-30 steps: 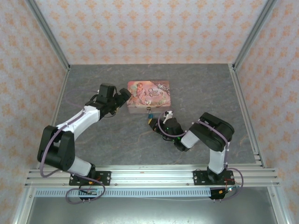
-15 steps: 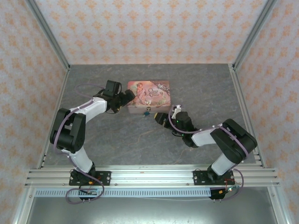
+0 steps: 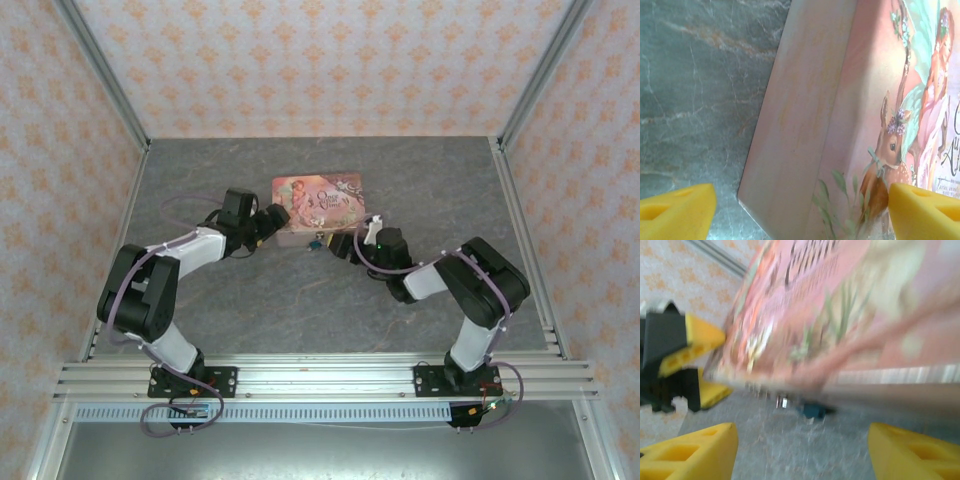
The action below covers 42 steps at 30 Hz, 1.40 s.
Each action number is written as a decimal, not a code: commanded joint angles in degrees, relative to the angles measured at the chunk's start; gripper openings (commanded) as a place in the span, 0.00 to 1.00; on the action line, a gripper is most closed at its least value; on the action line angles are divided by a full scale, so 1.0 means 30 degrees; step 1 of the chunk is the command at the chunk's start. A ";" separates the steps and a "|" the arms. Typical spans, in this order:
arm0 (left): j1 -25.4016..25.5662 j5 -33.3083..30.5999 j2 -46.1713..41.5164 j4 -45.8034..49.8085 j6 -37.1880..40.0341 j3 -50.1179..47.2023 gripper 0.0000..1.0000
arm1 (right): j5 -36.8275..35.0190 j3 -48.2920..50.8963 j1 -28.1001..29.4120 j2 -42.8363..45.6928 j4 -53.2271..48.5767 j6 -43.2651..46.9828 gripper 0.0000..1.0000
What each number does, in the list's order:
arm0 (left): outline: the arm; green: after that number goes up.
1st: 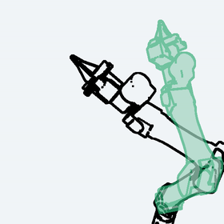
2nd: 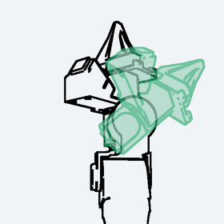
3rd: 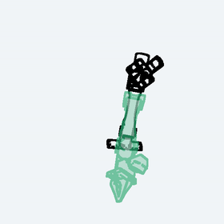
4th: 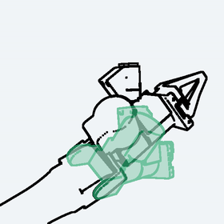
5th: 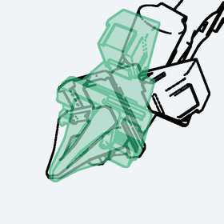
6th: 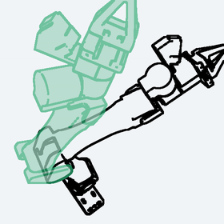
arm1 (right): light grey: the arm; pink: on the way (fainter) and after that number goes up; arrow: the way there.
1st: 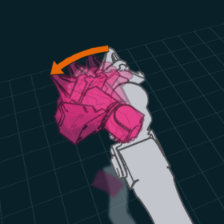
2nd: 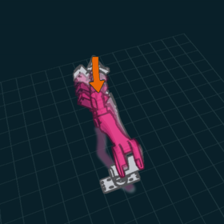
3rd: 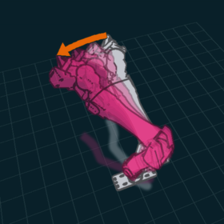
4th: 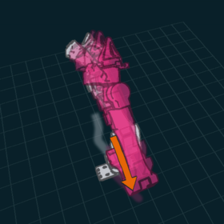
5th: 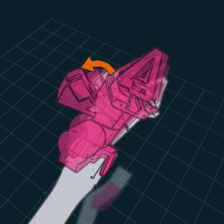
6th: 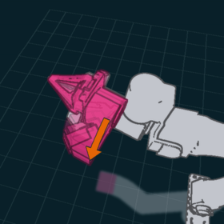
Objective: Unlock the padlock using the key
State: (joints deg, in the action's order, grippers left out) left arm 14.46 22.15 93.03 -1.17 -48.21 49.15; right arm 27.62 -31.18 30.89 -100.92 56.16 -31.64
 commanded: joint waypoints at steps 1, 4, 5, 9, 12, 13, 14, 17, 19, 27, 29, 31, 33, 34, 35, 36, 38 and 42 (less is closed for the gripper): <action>0.0436 -0.0241 0.0037 0.2181 -0.0142 -0.1336 0.87 | 0.1650 -0.1513 -0.0903 -0.0559 0.1118 0.1240 0.69; 0.0729 -0.0340 -0.0340 0.2127 -0.0423 -0.1722 0.87 | 0.2220 -0.2169 -0.1624 -0.1201 0.1405 0.1516 0.68; 0.0823 -0.0401 -0.0490 0.2134 -0.0514 -0.1854 0.86 | 0.2359 -0.2200 -0.1781 -0.1356 0.1654 0.1560 0.68; 0.1097 -0.0907 -0.1145 0.2446 -0.0777 -0.1983 0.87 | 0.2720 -0.1389 -0.1940 -0.1267 0.2267 0.1848 0.67; 0.1112 -0.1051 -0.1362 0.2609 -0.0853 -0.1970 0.87 | 0.3355 -0.0474 -0.1899 -0.1163 0.2909 0.1935 0.67; 0.1128 -0.1027 -0.1392 0.2605 -0.0891 -0.1970 0.87 | 0.3649 -0.0180 -0.1917 -0.1192 0.3210 0.1901 0.66; 0.1126 -0.1015 -0.1370 0.2579 -0.0908 -0.1957 0.87 | 0.4035 -0.0074 -0.1905 -0.1262 0.3192 0.1819 0.66; 0.1152 -0.0946 -0.1228 0.2456 -0.0997 -0.1939 0.87 | 0.4642 0.0131 -0.1661 -0.1415 0.3149 0.1996 0.64; 0.1153 -0.0954 -0.1131 0.2369 -0.1072 -0.1993 0.87 | 0.4885 0.0012 -0.1467 -0.1592 0.3010 0.2270 0.64; 0.1167 -0.1021 -0.1012 0.2267 -0.1246 -0.2132 0.87 | 0.5233 -0.1426 -0.1216 -0.2994 0.2901 0.2095 0.64; 0.1186 -0.1049 -0.1041 0.2265 -0.1250 -0.2124 0.87 | 0.5382 -0.1824 -0.1147 -0.3452 0.3008 0.1988 0.64; 0.1171 -0.1043 -0.1012 0.2265 -0.1262 -0.2136 0.87 | 0.5613 -0.2270 -0.1103 -0.3895 0.3054 0.1814 0.63; 0.1184 -0.1028 -0.0980 0.2265 -0.1235 -0.2074 0.87 | 0.5844 -0.2816 -0.1012 -0.4344 0.3076 0.1628 0.63; 0.1186 -0.1040 -0.0956 0.2292 -0.1218 -0.2037 0.87 | 0.5915 -0.3050 -0.0986 -0.4550 0.3120 0.1560 0.63; 0.1175 -0.1035 -0.0956 0.2303 -0.1189 -0.2041 0.87 | 0.5967 -0.3236 -0.0948 -0.4728 0.3200 0.1473 0.62; 0.1179 -0.1050 -0.0967 0.2296 -0.1194 -0.2003 0.87 | 0.6013 -0.3378 -0.0909 -0.4882 0.3245 0.1414 0.62; 0.1179 -0.1051 -0.0996 0.2304 -0.1230 -0.1997 0.87 | 0.6255 -0.3633 -0.0839 -0.5201 0.3379 0.1219 0.61; 0.1179 -0.1108 -0.1012 0.2306 -0.1217 -0.2034 0.87 | 0.6596 -0.3736 -0.0717 -0.5528 0.3932 0.0852 0.57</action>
State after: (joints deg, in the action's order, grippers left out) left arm 17.26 21.19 88.75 -0.95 -52.47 44.88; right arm 44.84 -41.39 27.97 -116.68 63.57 -28.34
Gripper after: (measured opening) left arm 0.869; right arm 0.576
